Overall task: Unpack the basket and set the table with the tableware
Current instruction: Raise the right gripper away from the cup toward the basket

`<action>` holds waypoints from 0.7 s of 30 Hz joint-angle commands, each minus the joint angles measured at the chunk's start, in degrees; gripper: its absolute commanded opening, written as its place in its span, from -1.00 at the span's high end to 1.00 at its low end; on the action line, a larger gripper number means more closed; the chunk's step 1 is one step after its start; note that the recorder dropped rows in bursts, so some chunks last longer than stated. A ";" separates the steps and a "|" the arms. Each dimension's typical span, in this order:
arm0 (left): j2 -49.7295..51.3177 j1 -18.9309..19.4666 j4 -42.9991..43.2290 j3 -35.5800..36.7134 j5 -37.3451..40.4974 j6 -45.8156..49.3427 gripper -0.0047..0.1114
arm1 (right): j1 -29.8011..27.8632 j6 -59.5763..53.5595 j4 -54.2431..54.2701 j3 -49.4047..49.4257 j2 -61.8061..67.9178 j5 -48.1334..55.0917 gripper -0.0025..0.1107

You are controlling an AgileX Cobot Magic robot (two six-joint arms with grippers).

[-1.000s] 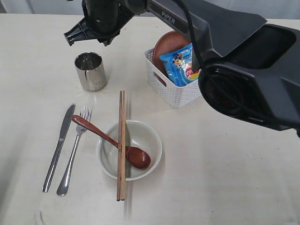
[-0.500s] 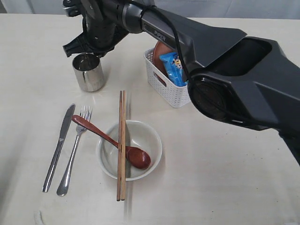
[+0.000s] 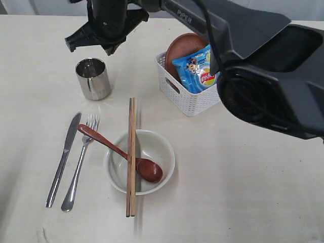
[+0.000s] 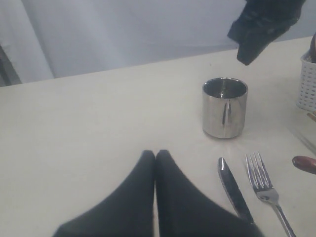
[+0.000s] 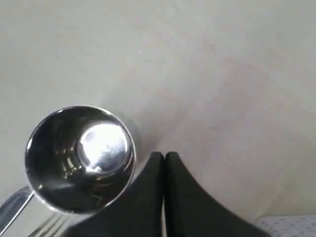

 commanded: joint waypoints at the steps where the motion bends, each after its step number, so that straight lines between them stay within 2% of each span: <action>1: -0.19 0.14 -0.08 0.13 -0.37 -0.02 0.92 | -0.17 -2.78 2.60 0.31 -4.16 1.54 0.96; 5: -0.19 0.14 -0.08 0.13 -0.37 -0.02 0.92 | -0.17 -3.43 4.09 2.67 -11.05 1.54 0.96; 9: -0.19 0.14 -0.08 0.13 -0.37 -0.02 0.92 | -0.38 -3.69 2.02 10.42 -18.69 1.54 0.96; 12: -0.19 0.14 -0.08 0.13 -0.37 -0.02 0.92 | -0.38 -2.88 -0.71 21.98 -25.26 1.54 0.96; 15: -0.19 0.14 -0.08 0.13 -0.37 -0.02 0.92 | -0.38 0.39 -3.52 35.29 -33.73 -7.42 0.96; 16: -0.19 0.14 -0.08 0.13 -0.37 -0.02 0.92 | -1.70 2.20 -3.41 44.15 -39.93 -14.41 0.96; 17: -0.19 0.14 -0.08 0.13 -0.37 -0.02 0.92 | -2.57 2.68 -2.99 47.30 -42.84 -16.82 0.96; 18: -0.19 0.14 -0.08 0.13 -0.37 -0.02 0.92 | -6.17 4.85 -1.98 53.52 -47.81 -20.86 0.96; 19: -0.19 0.14 -0.08 0.13 -0.37 -0.02 0.92 | -8.23 4.97 -0.54 55.25 -49.37 -21.68 0.96; 20: -0.19 0.14 -0.08 0.13 -0.37 -0.02 0.92 | -14.32 -0.05 6.82 57.91 -51.97 -21.94 0.96; 21: -0.19 0.14 -0.08 0.13 -0.37 -0.02 0.92 | -17.60 -5.94 12.94 58.23 -52.43 -21.35 0.96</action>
